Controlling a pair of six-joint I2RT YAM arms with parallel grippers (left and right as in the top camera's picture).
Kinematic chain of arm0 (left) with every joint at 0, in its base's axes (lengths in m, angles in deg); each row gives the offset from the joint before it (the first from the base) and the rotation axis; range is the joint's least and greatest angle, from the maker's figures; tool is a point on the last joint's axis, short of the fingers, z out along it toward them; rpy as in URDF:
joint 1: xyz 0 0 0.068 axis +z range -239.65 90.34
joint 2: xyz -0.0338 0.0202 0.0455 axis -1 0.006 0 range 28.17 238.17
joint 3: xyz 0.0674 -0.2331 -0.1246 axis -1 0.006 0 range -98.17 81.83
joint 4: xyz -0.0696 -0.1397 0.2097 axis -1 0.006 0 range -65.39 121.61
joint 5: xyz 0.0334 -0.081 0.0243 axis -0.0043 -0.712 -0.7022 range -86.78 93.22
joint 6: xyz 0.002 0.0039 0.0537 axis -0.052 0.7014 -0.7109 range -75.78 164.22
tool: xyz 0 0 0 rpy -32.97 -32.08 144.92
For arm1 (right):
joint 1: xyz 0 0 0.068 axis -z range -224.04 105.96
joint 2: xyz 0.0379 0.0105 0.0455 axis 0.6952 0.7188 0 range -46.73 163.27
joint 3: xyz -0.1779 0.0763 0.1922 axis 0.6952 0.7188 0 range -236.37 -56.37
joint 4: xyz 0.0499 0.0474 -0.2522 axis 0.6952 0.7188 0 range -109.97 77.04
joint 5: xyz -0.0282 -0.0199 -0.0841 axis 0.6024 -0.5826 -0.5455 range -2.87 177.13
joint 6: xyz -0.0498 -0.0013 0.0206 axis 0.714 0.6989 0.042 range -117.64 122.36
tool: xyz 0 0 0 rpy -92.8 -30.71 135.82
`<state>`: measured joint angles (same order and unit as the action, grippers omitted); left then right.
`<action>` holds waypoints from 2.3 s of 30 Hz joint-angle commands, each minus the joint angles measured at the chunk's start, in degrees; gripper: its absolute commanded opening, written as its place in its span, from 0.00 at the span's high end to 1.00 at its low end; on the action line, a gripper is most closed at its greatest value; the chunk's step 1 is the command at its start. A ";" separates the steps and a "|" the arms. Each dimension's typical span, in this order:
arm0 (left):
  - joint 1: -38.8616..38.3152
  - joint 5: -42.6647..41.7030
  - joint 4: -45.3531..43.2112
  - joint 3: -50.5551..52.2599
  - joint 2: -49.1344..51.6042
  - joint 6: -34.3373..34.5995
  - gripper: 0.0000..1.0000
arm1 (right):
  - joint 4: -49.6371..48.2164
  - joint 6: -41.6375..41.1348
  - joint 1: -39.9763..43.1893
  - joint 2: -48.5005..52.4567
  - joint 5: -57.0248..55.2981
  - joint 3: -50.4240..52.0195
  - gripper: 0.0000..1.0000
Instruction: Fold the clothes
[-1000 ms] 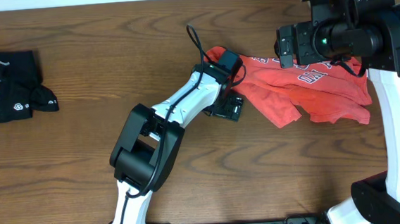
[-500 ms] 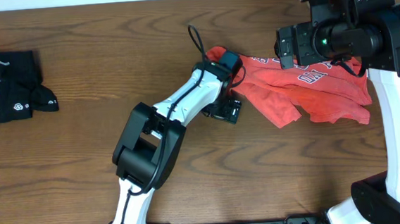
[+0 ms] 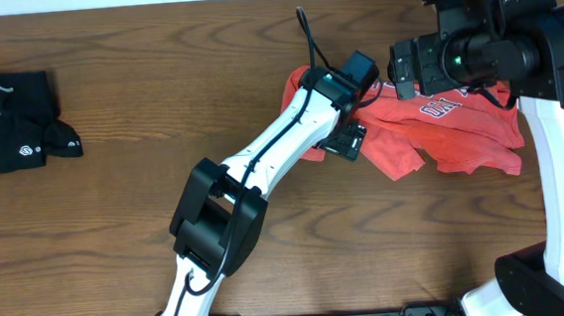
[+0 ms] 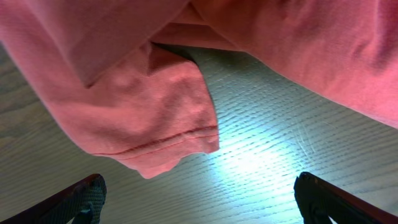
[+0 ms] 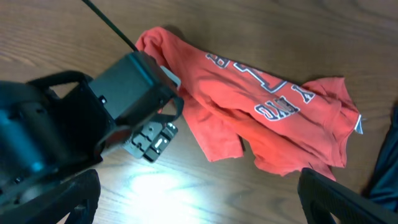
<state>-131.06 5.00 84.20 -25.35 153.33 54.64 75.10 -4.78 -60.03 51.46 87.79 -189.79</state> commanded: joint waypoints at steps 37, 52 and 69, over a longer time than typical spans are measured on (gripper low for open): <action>3.54 0.42 -1.14 -0.33 8.41 -0.76 0.94 | 2.19 0.59 -0.57 -0.92 1.31 -0.76 0.35; 4.33 9.66 1.20 -1.25 -8.50 -1.27 0.94 | 0.94 0.55 -0.52 -0.55 1.29 -0.70 0.55; 16.92 10.95 3.32 -1.29 -17.42 -1.38 0.94 | -0.90 0.35 1.44 0.09 0.00 4.98 0.69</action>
<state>-115.72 14.60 87.24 -25.89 138.51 53.37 74.77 -4.43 -59.62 51.46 88.65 -186.43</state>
